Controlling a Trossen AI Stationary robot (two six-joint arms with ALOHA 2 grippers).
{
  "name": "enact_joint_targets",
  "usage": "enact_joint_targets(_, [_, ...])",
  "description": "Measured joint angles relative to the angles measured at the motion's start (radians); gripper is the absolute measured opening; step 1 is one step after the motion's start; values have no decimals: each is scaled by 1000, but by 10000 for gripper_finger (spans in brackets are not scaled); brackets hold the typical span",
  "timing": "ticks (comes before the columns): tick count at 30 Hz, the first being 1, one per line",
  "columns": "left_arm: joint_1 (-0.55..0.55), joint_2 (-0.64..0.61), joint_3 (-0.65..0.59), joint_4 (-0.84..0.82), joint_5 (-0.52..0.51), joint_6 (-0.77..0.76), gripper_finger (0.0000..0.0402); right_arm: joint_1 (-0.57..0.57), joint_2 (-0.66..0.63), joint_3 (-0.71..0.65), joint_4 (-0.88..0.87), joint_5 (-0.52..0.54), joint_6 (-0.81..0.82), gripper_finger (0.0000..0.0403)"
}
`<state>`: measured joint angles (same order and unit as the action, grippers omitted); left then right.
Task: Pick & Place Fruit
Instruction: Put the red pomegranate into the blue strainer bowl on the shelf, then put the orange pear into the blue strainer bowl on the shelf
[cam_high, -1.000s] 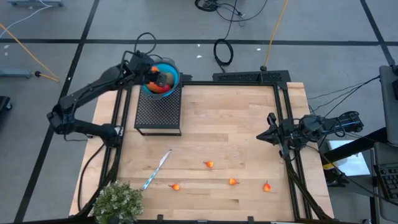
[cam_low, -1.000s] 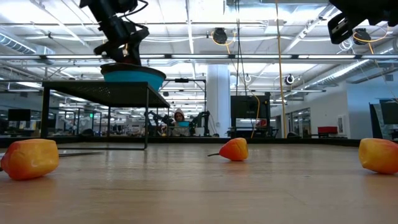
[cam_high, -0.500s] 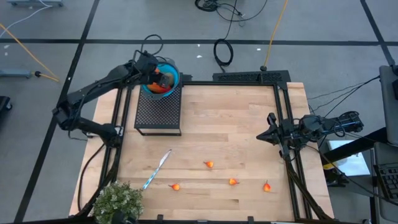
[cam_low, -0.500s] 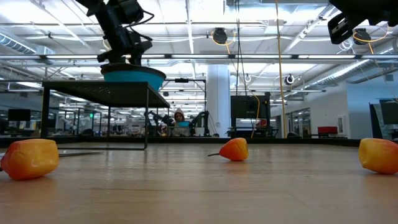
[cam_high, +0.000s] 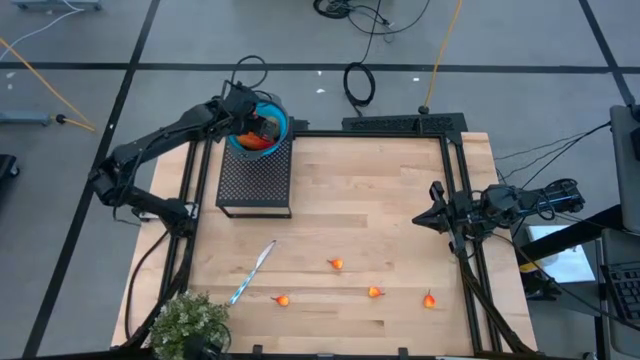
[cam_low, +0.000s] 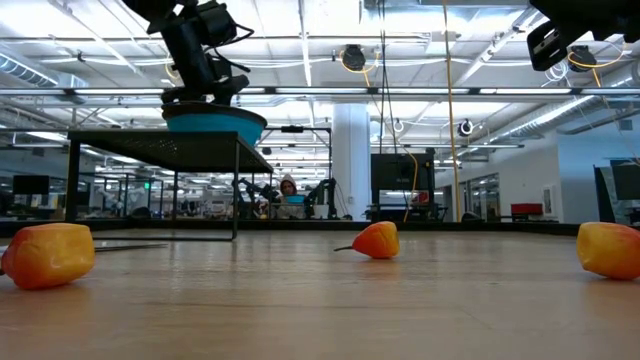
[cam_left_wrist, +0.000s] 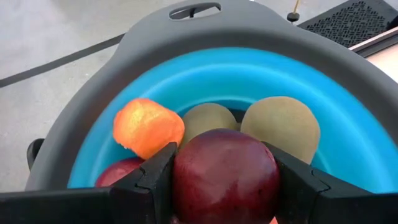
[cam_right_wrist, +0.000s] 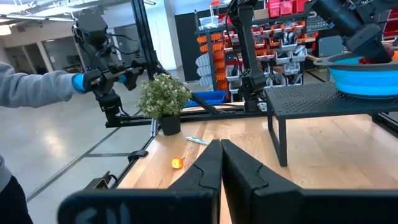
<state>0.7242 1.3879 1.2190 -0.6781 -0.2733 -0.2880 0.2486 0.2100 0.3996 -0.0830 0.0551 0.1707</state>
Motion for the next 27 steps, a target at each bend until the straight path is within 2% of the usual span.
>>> enact_joint_targets(5, [1,0,0,0,0,7,202,0,0,0,0,0,0,0])
enact_joint_targets(19, [1,-5,0,0,8,20,282,0,0,0,0,0,0,0])
enact_joint_targets(27, [-14,-136,0,-2,50,-35,273,0,0,0,0,0,0,0])
